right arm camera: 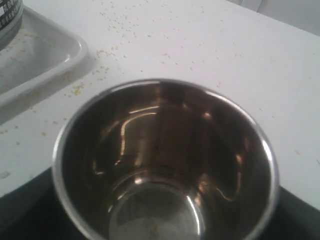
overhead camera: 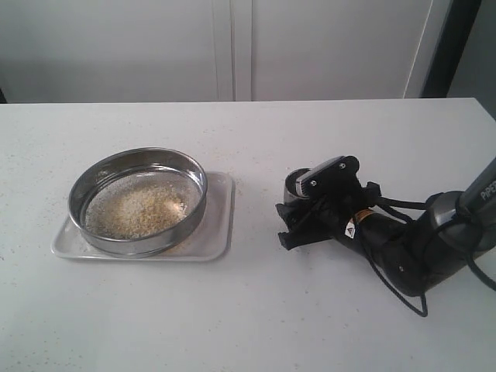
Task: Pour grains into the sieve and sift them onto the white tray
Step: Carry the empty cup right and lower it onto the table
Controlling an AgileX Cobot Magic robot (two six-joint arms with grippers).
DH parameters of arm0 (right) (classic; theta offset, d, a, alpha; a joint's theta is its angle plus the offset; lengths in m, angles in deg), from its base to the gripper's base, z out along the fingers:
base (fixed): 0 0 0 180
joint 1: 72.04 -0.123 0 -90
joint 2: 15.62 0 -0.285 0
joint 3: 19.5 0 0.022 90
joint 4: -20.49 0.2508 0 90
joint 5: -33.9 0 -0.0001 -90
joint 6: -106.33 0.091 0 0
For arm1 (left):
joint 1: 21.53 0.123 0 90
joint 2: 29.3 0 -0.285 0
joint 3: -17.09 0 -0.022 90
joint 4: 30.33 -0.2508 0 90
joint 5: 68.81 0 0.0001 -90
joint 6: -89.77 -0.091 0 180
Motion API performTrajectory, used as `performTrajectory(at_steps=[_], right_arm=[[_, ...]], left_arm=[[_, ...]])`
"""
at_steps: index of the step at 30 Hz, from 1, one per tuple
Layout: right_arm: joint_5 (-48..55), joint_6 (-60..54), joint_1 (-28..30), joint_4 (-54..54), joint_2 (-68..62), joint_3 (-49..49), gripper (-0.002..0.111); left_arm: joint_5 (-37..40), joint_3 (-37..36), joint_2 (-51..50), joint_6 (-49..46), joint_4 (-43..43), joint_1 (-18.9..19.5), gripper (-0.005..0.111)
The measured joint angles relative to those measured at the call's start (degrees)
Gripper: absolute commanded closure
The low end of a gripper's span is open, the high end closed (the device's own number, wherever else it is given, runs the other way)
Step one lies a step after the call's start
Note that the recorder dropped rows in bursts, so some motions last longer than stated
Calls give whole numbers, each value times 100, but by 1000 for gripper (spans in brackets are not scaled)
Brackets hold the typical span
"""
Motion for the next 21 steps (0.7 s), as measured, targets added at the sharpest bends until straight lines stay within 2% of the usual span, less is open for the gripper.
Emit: performTrajectory(at_steps=[2,4,7,8,10,12,21], right_arm=[[-10,23,0,-15,-10,0,108],[-10,36,0,-40,-10,0,99],[-10,226,0,-39,-10,0,67],[-10,266,0,-39,-10,0,51],[-10,294,0,-39,-10,0,31],[14,304,0,-28,-10,0,27],[296,460,0,-17,129,0,27]], left_arm=[[0,0,0,0,0,0,107],[0,0,0,0,0,0,107],[0,0,0,0,0,0,107],[0,0,0,0,0,0,107],[0,0,0,0,0,0,107],[0,0,0,0,0,0,107],[0,0,0,0,0,0,107]])
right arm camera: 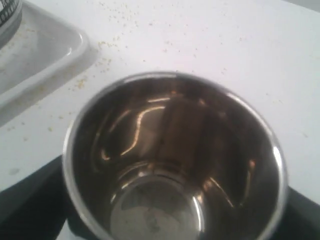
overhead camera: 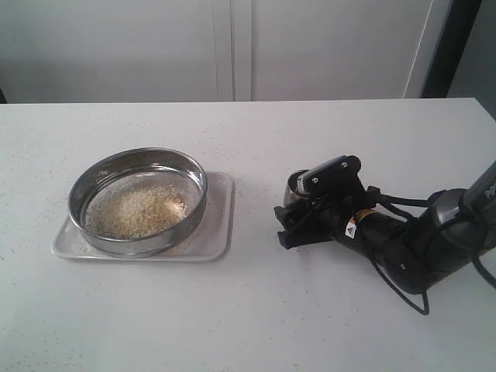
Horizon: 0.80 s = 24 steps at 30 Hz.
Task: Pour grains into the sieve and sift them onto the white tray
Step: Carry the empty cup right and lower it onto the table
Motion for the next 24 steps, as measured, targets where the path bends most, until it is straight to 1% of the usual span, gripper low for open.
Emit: performTrajectory(at_steps=[11,21,22,24], right_arm=[[502,100,0,0,594,-10,27],[1002,157,0,0,1405,-10,27],[1058,214,0,0,1482,-10,28],[1176,342,0,-14,1673,-10,34]], left_arm=[[0,0,0,0,0,0,107],[0,0,0,0,0,0,107],[0,0,0,0,0,0,107],[0,0,0,0,0,0,107]])
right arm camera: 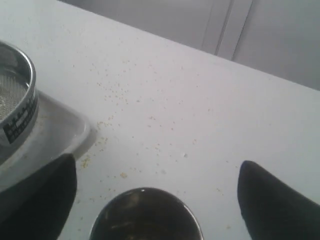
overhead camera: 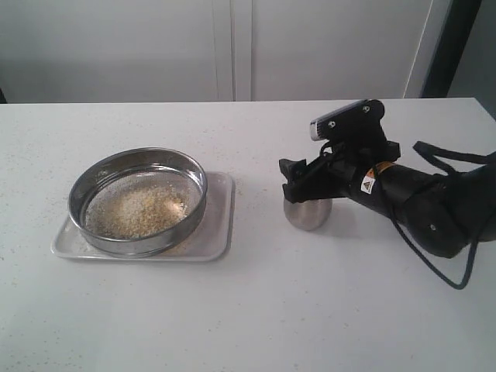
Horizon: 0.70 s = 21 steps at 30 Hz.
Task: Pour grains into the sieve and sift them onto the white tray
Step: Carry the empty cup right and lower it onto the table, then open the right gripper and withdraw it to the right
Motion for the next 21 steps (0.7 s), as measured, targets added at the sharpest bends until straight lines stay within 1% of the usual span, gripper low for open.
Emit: performTrajectory(at_steps=[1,4,5,7,8,10,13,18,21], right_arm=[[70,62,0,0,76,0,37],[406,165,0,-27,317,0,52],[565,175,0,-41,400,0,60],[927,196,0,-52,570,0,71],[1092,207,0,-75,646,0,79],[1591,207,0,-114,857,0,93],[2360,114,0,-157,1178,0,107],[3522,-156,0,-164,1713,0,108],[3922,-176,0,-164,1946,0,108]], left_arm=[[0,0,0,0,0,0,107],[0,0,0,0,0,0,107],[0,0,0,0,0,0,107],[0,0,0,0,0,0,107],[0,0,0,0,0,0,107],[0,0,0,0,0,0,107],[0,0,0,0,0,0,107],[0,0,0,0,0,0,107],[0,0,0,0,0,0,107]])
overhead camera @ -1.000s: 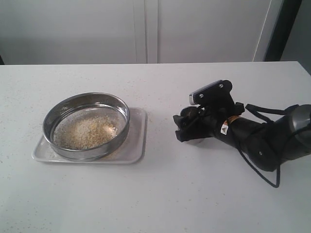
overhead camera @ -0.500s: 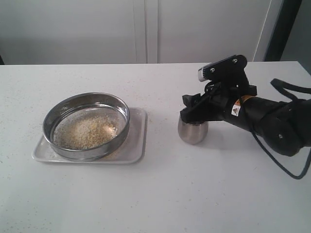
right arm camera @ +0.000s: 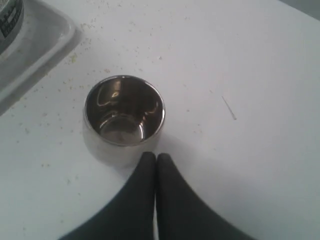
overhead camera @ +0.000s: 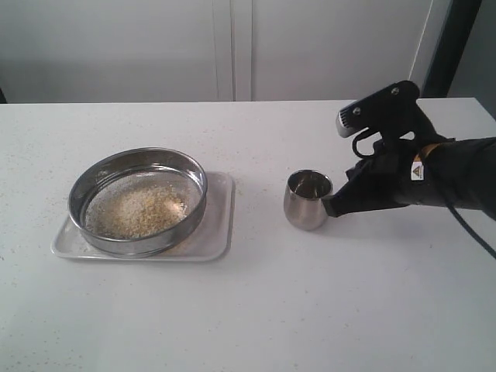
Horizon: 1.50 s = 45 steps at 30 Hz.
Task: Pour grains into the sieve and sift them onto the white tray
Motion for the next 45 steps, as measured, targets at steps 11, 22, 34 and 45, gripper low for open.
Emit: performTrajectory(at_steps=[11,22,34,45], right_arm=[[2718,-22,0,-12,84,947,108],[4188,123,1049,59,98,1316,108],[3038,122,2024,397,636,542,108],[1895,122,2036,419,1448,-256,108]], left_arm=[[0,0,0,0,0,0,107],[0,0,0,0,0,0,107],[0,0,0,0,0,-13,107],[0,0,0,0,0,-46,107]])
